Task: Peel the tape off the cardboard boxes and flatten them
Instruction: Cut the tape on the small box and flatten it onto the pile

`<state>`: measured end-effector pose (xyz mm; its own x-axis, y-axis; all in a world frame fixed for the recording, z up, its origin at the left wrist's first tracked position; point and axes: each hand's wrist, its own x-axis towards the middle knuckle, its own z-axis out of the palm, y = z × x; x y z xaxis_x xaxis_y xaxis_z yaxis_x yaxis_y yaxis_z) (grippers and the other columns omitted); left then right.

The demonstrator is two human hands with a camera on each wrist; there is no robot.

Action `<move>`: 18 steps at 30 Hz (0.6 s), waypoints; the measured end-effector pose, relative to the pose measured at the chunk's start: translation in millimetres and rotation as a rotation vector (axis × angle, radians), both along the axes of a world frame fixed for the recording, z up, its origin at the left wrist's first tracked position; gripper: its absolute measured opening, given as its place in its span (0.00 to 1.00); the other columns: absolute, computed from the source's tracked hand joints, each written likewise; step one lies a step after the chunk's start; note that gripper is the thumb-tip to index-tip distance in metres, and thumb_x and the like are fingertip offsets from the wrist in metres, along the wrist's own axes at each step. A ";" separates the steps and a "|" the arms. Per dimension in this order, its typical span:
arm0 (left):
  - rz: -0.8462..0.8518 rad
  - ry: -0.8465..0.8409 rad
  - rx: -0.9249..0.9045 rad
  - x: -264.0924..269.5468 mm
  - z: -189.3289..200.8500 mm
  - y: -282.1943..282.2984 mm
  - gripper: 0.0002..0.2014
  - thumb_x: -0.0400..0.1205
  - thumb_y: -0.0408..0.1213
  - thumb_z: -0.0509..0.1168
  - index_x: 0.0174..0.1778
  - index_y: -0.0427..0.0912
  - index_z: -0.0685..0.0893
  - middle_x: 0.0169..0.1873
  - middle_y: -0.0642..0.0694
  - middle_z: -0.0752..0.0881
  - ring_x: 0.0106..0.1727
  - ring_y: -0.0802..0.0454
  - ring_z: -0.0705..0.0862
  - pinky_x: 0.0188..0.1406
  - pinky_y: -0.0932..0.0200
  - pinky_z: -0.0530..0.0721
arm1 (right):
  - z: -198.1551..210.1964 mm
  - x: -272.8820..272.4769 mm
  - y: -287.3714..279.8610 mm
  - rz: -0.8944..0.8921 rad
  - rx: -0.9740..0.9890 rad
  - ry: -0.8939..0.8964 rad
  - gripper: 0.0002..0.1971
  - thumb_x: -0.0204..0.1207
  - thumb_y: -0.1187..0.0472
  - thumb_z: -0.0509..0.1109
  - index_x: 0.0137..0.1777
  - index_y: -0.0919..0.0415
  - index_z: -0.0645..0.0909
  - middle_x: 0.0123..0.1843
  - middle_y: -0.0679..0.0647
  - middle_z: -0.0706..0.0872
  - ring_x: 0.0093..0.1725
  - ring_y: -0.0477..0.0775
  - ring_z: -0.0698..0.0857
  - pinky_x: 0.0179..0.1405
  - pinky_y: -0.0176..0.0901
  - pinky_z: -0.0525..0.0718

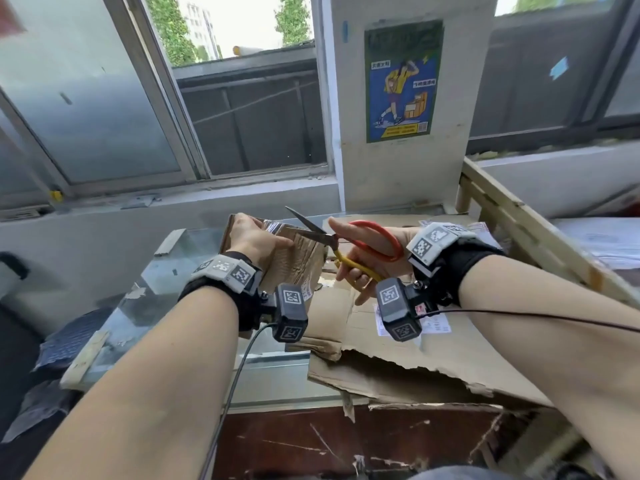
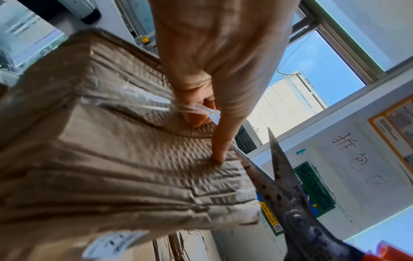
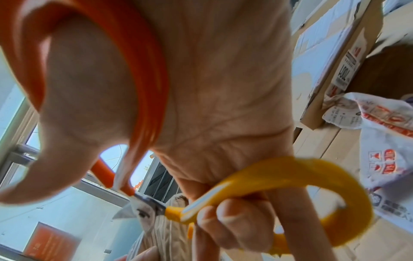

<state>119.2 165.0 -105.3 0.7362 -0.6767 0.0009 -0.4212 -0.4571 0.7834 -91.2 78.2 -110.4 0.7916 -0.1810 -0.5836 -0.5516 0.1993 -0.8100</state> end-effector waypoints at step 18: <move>-0.155 0.023 -0.045 -5.8 -0.2 -6.1 0.35 0.55 0.37 0.88 0.50 0.44 0.71 0.54 0.41 0.84 0.57 0.47 0.84 0.60 0.50 0.83 | 11.1 1.8 16.2 -0.029 0.008 -0.141 0.38 0.81 0.35 0.46 0.21 0.57 0.82 0.16 0.49 0.75 0.13 0.42 0.70 0.19 0.28 0.73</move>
